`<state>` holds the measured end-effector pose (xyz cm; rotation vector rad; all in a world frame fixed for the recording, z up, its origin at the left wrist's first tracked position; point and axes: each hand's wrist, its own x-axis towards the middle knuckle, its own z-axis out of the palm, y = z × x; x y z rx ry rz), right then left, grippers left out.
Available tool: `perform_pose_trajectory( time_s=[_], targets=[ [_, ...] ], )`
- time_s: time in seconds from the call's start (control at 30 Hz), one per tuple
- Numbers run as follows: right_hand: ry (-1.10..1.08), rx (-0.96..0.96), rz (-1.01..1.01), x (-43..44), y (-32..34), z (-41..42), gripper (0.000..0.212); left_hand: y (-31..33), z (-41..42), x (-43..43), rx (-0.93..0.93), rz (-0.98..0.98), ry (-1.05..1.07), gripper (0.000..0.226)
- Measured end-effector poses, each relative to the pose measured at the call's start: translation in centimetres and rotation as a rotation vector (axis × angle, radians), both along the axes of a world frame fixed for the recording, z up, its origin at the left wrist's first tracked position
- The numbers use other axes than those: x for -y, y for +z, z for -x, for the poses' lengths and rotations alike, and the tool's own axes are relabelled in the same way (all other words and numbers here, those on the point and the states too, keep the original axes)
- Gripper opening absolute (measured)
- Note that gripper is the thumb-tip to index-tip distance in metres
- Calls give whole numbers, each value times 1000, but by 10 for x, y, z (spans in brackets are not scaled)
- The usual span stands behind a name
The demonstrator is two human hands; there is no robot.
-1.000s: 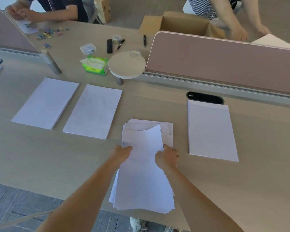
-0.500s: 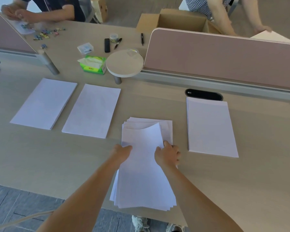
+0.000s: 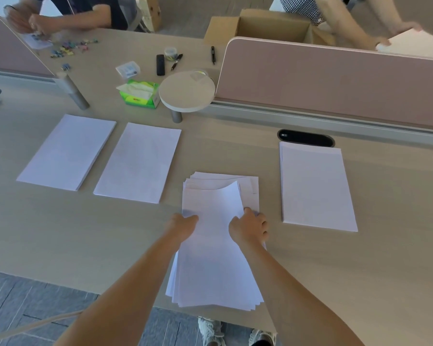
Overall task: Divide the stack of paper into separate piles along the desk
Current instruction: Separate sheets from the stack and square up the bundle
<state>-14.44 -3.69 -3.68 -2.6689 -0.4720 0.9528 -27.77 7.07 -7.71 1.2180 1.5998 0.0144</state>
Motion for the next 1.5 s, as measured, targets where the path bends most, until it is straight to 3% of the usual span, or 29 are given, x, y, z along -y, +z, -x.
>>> perform_pose_trajectory(
  time_s=[0.23, 0.37, 0.57, 0.87, 0.93, 1.4, 1.5],
  targets=[
    [108, 274, -67, 2, -1, 21, 18, -2, 0, -2, 0, 11, 0, 56],
    [153, 239, -167, 6, 1, 18, 25, -3, -1, -1, -36, -1, -12, 52],
    [237, 239, -135, 11, 1, 16, 21, -3, -1, 2, -3, -6, 27, 49],
    [363, 408, -156, 9, -1, 23, 31, 4, 1, 2, 11, -9, 5, 52],
    [397, 420, -128, 8, -3, 24, 32, 4, 1, 2, 11, -10, -3, 43],
    [274, 278, -164, 6, -4, 10, 37, 2, 2, 6, 11, -51, -5, 22],
    [292, 291, -151, 7, -3, 11, 41, 3, 3, 6, 30, -42, 8, 32]
  ],
)
